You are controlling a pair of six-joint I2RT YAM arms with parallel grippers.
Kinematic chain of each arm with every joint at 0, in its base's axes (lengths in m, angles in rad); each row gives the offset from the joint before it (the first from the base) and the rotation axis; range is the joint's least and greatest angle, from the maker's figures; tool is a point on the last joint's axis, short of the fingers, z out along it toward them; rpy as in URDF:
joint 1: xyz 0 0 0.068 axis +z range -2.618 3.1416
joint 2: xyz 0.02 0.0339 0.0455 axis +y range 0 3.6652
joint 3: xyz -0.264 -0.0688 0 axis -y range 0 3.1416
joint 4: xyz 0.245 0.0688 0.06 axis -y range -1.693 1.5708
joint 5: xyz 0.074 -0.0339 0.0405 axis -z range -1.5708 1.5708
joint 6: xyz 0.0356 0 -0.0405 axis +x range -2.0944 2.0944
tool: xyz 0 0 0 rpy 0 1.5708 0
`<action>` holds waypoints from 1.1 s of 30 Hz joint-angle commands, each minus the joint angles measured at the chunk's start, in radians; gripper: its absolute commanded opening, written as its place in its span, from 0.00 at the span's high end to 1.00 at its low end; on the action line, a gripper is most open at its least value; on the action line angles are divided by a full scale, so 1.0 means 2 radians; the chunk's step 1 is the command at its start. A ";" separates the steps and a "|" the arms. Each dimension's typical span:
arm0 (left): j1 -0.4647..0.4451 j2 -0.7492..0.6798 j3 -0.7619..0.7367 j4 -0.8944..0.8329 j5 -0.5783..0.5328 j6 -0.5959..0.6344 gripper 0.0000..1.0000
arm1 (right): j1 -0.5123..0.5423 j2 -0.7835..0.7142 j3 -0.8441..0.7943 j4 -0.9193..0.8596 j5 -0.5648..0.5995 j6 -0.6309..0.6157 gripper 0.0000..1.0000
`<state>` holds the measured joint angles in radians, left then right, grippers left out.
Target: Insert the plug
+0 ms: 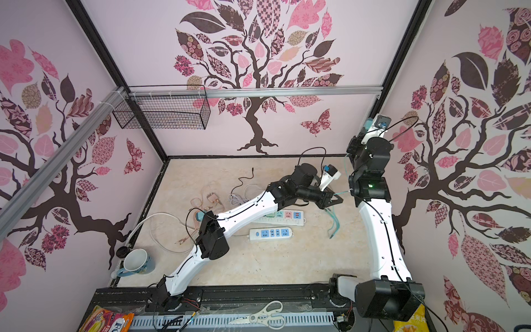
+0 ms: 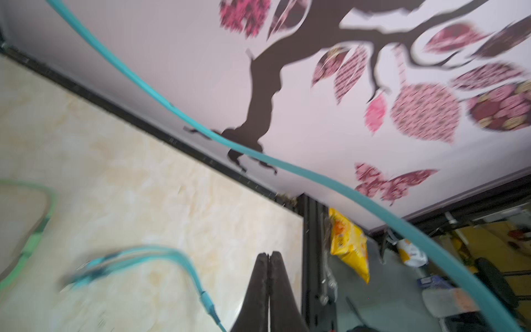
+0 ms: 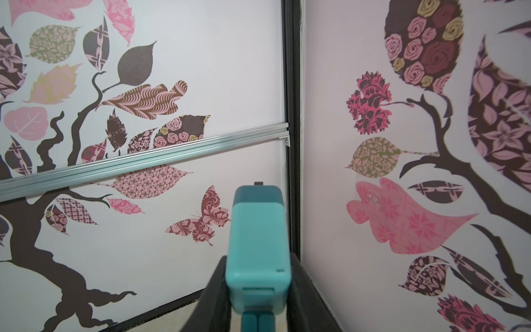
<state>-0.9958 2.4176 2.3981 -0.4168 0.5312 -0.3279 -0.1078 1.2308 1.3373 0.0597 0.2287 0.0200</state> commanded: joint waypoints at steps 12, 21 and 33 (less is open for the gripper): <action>0.071 -0.194 -0.326 0.013 0.059 0.151 0.32 | -0.048 0.163 0.096 0.033 0.061 -0.021 1.00; 0.072 -0.229 -0.373 0.048 0.079 0.154 0.21 | -0.083 0.191 0.094 0.066 -0.056 -0.093 1.00; 0.117 -0.430 -0.534 0.123 -0.043 0.086 0.02 | -0.083 0.188 0.037 -0.091 -0.385 -0.326 1.00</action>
<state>-0.7948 1.6447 1.4101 -0.2443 0.5419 -0.1047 -0.2768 1.6249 1.4292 -0.0040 -0.3008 -0.4824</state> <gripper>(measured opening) 0.983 0.296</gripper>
